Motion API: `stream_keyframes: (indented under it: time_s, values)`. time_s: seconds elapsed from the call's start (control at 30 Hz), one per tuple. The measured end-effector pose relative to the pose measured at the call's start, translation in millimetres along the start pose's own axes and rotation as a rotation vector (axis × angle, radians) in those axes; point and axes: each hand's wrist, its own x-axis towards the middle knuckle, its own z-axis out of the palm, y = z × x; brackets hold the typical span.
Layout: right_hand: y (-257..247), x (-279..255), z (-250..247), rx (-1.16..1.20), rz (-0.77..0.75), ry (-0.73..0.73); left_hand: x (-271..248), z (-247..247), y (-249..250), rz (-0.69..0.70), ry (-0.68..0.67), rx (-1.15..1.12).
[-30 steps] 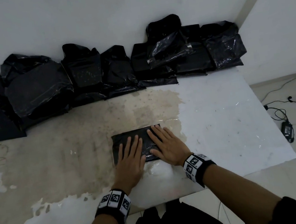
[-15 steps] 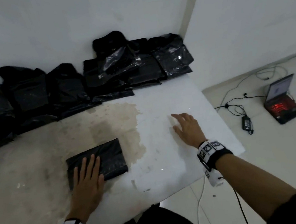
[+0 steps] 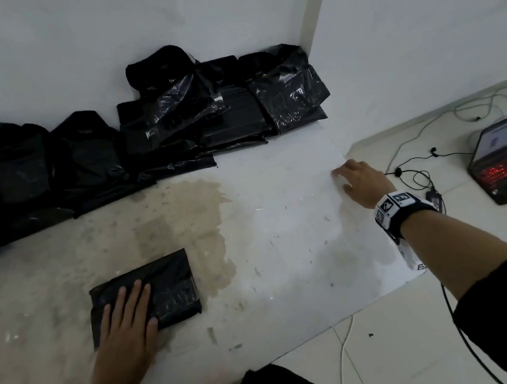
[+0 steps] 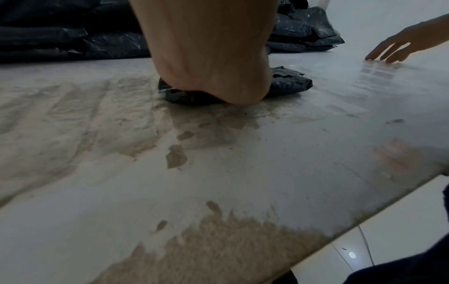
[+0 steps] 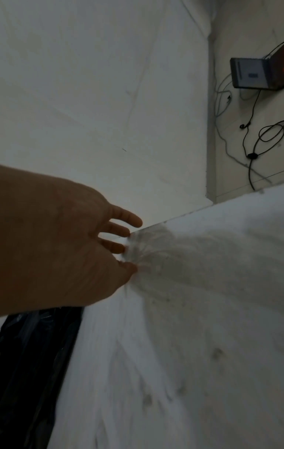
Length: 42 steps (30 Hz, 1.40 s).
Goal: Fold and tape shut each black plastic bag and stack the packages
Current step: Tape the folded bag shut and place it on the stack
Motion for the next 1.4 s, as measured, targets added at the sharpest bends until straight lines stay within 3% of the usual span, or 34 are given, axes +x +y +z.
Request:
stream_keyframes:
  time_s: [0.4, 0.67, 0.9, 1.4]
  values:
    - [11, 5, 2, -0.013, -0.083, 0.101, 2, -5, 3, -0.047, -0.034, 0.009]
    - [19, 7, -6, -0.066, -0.168, 0.091, 2, -6, 3, -0.040, -0.029, 0.041]
    - [25, 1, -12, -0.125, -0.180, 0.047, 2, -7, 4, -0.030, -0.030, 0.057]
    - [26, -15, -19, -0.018, -0.168, 0.120, 2, -6, 2, -0.012, 0.005, 0.046]
